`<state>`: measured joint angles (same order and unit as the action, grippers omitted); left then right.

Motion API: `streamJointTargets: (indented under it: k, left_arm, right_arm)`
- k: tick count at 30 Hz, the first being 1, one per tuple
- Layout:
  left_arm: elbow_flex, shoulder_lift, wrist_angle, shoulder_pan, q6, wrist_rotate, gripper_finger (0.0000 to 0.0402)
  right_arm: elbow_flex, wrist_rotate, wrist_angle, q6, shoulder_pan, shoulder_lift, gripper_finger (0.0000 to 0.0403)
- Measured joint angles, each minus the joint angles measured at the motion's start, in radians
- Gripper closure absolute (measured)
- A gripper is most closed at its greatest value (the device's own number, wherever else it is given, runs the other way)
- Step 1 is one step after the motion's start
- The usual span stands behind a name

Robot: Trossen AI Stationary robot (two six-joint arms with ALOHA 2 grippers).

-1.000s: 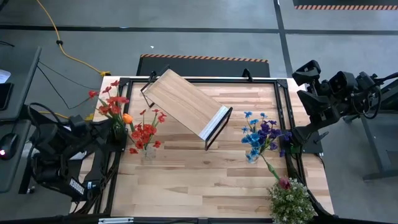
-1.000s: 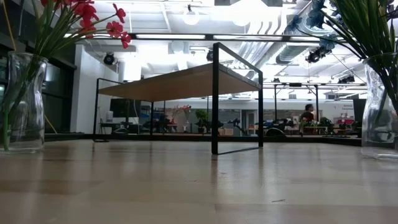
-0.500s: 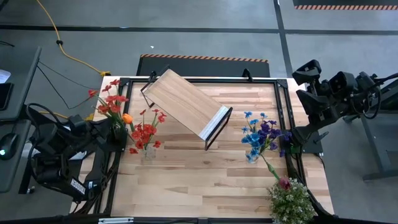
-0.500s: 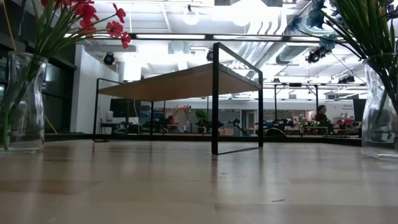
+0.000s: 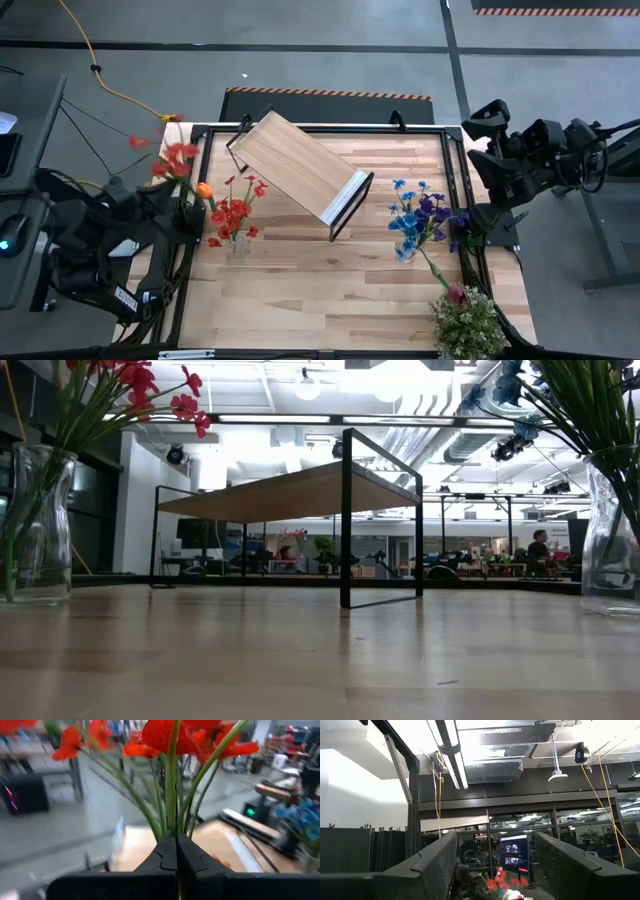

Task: Pick and place flowers into a vace then onto a shelf
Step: Put the red flower into the left transparent vase

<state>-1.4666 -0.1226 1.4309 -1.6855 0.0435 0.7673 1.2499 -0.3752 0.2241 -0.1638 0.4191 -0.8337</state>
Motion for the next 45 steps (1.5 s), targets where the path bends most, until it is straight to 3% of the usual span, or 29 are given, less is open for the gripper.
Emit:
streamJointTargets:
  k: [10,15,23,29,40,45]
  left_arm:
    - [0.001,-0.034,-0.227,0.026,-0.046,-0.062,0.0378]
    - [0.001,-0.036,-0.232,0.066,-0.039,-0.101,0.0378]
    - [0.011,-0.089,-0.287,0.208,-0.003,-0.214,0.0378]
    - [0.078,-0.097,-0.39,0.349,-0.08,-0.254,0.0378]
    - [0.155,-0.064,-0.379,0.403,-0.118,-0.258,0.0378]
    - [0.154,-0.026,-0.377,0.437,-0.092,-0.368,0.0378]
  right_arm:
    - [0.0,0.0,-0.002,0.006,0.0,0.001,0.0142]
    - [0.0,0.0,-0.002,0.006,0.0,0.001,0.0142]
    - [0.0,0.0,0.006,0.006,0.0,0.001,0.0142]
    - [0.0,0.0,0.006,0.01,0.0,0.001,0.0142]
    - [0.0,-0.064,0.013,0.007,0.0,-0.023,0.0142]
    - [0.0,-0.063,0.018,0.006,0.0,-0.026,0.0142]
